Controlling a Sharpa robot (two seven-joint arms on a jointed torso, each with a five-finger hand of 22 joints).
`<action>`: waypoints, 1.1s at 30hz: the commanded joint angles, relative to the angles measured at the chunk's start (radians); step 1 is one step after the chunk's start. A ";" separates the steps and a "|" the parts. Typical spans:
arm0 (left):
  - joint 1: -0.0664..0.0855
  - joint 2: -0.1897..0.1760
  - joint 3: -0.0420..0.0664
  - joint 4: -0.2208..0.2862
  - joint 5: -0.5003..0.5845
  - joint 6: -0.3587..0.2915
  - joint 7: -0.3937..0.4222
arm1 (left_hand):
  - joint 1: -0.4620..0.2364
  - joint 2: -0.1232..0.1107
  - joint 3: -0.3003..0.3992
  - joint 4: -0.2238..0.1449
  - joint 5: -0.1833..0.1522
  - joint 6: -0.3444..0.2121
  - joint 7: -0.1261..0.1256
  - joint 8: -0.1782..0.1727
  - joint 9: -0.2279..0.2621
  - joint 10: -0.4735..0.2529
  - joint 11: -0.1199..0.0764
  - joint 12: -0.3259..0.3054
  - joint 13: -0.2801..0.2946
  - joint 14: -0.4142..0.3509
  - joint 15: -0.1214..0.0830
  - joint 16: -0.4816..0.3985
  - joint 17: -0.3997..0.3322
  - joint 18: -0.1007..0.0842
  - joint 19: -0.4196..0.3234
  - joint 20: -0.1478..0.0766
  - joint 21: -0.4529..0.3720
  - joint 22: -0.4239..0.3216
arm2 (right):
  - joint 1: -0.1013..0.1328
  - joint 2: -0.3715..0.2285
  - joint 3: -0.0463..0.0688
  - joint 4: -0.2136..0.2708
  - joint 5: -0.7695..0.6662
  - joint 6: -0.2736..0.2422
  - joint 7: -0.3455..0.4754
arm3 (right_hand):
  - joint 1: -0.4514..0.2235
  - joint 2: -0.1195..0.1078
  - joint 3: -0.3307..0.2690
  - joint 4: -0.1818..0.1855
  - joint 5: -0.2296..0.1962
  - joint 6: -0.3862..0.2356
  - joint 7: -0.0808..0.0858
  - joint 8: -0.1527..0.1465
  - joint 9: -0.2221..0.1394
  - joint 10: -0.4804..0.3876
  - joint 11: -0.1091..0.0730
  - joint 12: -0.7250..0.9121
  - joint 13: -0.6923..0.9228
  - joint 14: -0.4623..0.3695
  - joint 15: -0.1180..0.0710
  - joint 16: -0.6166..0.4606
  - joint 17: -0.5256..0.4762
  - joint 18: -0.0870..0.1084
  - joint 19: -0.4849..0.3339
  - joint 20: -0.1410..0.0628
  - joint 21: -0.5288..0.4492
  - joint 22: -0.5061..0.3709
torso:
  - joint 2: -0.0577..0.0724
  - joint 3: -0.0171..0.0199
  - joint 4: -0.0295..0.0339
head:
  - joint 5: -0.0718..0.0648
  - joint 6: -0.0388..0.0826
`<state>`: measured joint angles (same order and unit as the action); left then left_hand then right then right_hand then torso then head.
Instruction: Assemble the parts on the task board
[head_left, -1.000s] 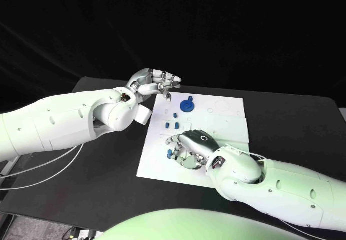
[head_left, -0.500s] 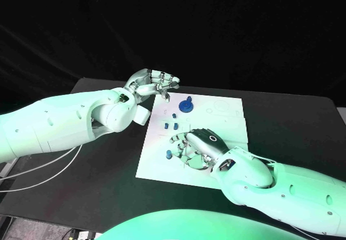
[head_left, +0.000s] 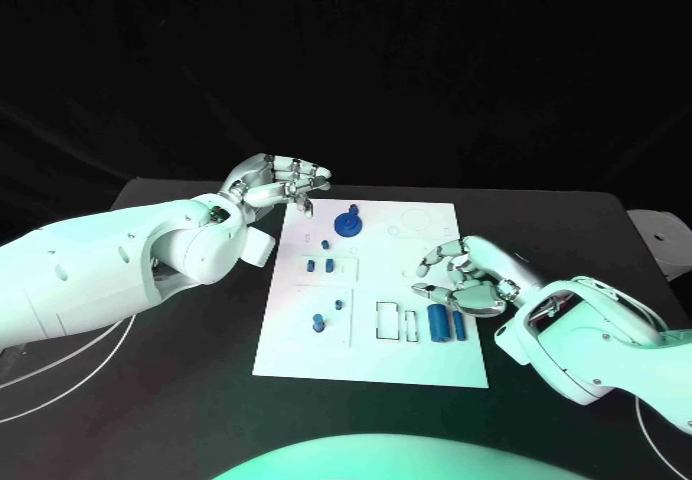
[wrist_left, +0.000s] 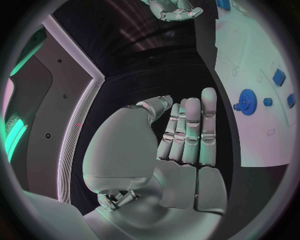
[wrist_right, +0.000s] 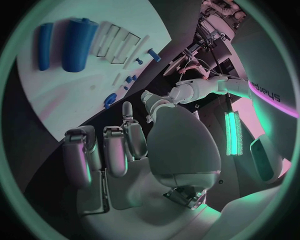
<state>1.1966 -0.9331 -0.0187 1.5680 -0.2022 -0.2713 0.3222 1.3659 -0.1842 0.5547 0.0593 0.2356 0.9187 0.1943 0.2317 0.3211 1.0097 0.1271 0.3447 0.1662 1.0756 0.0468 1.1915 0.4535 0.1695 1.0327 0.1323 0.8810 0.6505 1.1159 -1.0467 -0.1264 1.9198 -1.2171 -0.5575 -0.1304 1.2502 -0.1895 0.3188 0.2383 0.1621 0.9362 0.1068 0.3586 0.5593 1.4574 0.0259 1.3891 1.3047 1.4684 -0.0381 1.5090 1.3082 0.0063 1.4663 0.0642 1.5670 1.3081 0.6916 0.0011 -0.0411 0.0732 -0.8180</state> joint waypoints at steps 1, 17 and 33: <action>0.001 0.002 -0.001 0.003 0.006 0.013 0.008 | 0.000 0.007 -0.001 0.007 0.000 -0.008 0.000 0.005 0.001 -0.006 -0.003 0.003 0.001 -0.007 0.000 0.006 -0.001 0.015 0.004 0.003 -0.004 -0.001 | 0.004 -0.041 -0.002 0.021 0.088 0.095 -0.045 | -0.016 -0.004 -0.022 0.015 -0.010 -0.002 -0.003 0.009 0.018 0.027 -0.001 0.046 0.146 0.083 -0.007 0.014 0.157 -0.006 0.105 -0.006 0.004 0.263 | -0.007 0.0000 -0.0071 | -0.025 0.003; 0.001 -0.002 -0.004 0.005 0.008 0.017 0.013 | 0.001 0.009 0.000 0.006 0.000 -0.007 -0.001 0.006 0.002 -0.006 -0.003 0.005 0.001 -0.007 0.000 0.006 -0.002 0.015 0.004 0.003 -0.004 -0.001 | -0.036 -0.105 -0.014 0.050 -0.242 0.116 -0.251 | -0.066 0.013 -0.096 0.054 0.010 -0.016 -0.001 -0.007 0.038 0.049 0.001 0.086 0.185 0.091 -0.005 0.037 0.204 -0.006 0.105 -0.004 0.004 0.263 | -0.013 -0.0037 -0.0171 | -0.070 -0.003; 0.001 -0.011 -0.005 0.010 0.009 0.022 0.019 | 0.002 0.010 0.000 0.006 0.000 -0.005 -0.002 0.008 0.002 -0.006 -0.004 0.007 0.002 -0.007 0.000 0.007 -0.002 0.016 0.005 0.003 -0.004 -0.001 | -0.081 -0.012 -0.014 0.006 -0.315 0.094 -0.355 | -0.079 0.020 -0.134 0.052 0.035 -0.017 0.000 -0.020 0.040 0.041 0.002 0.074 0.179 0.091 -0.004 0.039 0.207 -0.006 0.105 -0.003 0.004 0.263 | -0.011 -0.0037 -0.0161 | -0.065 -0.011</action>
<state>1.1964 -0.9447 -0.0240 1.5748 -0.1993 -0.2674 0.3257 1.3659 -0.1842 0.5547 0.0593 0.2356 0.9187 0.1943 0.2366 0.3218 1.0098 0.1270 0.3447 0.1671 1.0756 0.0468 1.1915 0.4524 0.1695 1.0327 0.1323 0.8811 0.6507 1.0374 -1.0636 -0.1406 1.9284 -1.4869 -0.4658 -0.4377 1.1818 -0.1711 0.1901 0.2909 0.1923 0.9242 0.1046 0.3427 0.5988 1.4616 0.0235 1.4667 1.3081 1.4683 -0.0380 1.5410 1.3078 0.0066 1.4663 0.0644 1.5672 1.3077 0.6801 -0.0023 -0.0577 0.0067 -0.8278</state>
